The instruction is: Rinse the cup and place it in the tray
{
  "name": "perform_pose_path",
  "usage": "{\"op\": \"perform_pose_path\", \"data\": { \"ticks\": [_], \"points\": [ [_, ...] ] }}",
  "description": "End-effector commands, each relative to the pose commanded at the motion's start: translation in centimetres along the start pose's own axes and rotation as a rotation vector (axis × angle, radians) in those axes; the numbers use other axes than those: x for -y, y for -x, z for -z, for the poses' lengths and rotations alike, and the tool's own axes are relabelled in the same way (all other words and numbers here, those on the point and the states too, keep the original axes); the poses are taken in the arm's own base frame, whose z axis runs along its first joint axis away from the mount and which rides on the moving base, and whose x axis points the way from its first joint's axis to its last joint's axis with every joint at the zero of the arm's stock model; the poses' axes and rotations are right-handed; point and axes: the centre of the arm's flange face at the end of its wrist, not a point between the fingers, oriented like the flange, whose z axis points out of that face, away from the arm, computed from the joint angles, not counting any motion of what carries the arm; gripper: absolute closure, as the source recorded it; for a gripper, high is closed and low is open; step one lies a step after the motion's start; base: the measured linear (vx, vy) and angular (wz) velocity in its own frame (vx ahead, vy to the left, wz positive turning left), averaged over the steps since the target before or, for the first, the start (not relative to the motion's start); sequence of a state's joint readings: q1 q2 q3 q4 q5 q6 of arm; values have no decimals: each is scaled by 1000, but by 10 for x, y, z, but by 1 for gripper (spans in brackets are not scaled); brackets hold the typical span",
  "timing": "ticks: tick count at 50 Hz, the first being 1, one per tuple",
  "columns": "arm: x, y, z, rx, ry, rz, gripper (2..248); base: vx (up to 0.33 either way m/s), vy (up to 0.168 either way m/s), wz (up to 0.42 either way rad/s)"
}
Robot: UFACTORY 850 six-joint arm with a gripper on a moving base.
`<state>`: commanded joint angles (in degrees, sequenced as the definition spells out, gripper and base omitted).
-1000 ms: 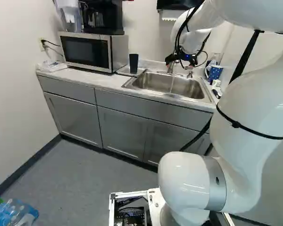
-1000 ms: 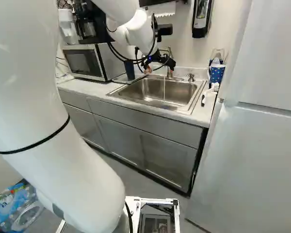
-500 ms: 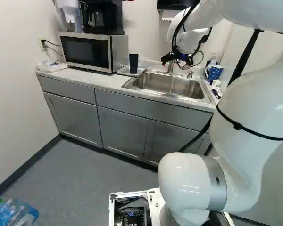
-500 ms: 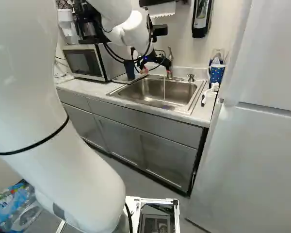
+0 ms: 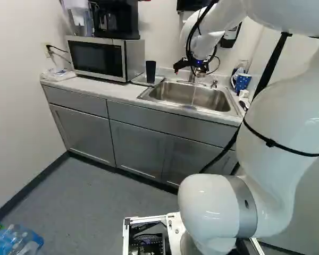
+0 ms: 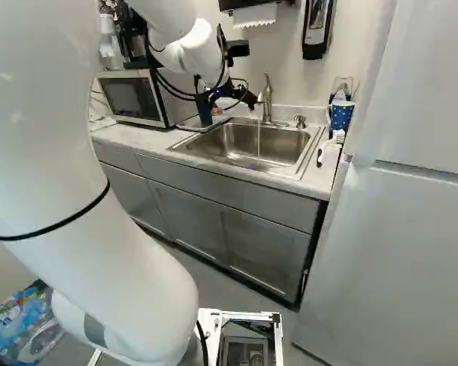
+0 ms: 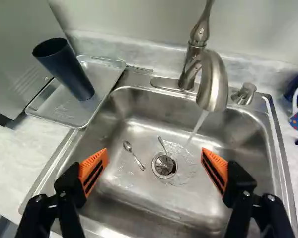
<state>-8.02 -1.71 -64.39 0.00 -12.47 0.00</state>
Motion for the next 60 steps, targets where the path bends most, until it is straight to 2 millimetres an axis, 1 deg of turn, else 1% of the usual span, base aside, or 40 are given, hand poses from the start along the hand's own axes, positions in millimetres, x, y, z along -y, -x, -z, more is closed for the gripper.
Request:
{"op": "perform_pose_path", "data": {
  "ticks": [27,39,60],
  "points": [
    [43,-24,-22,-78,-61,47,3,0,0,0],
    [62,-30,-43,-94,-84,64,3,0,0,0],
    [97,-34,-80,-131,-127,92,3,0,0,0]
  ]
}}
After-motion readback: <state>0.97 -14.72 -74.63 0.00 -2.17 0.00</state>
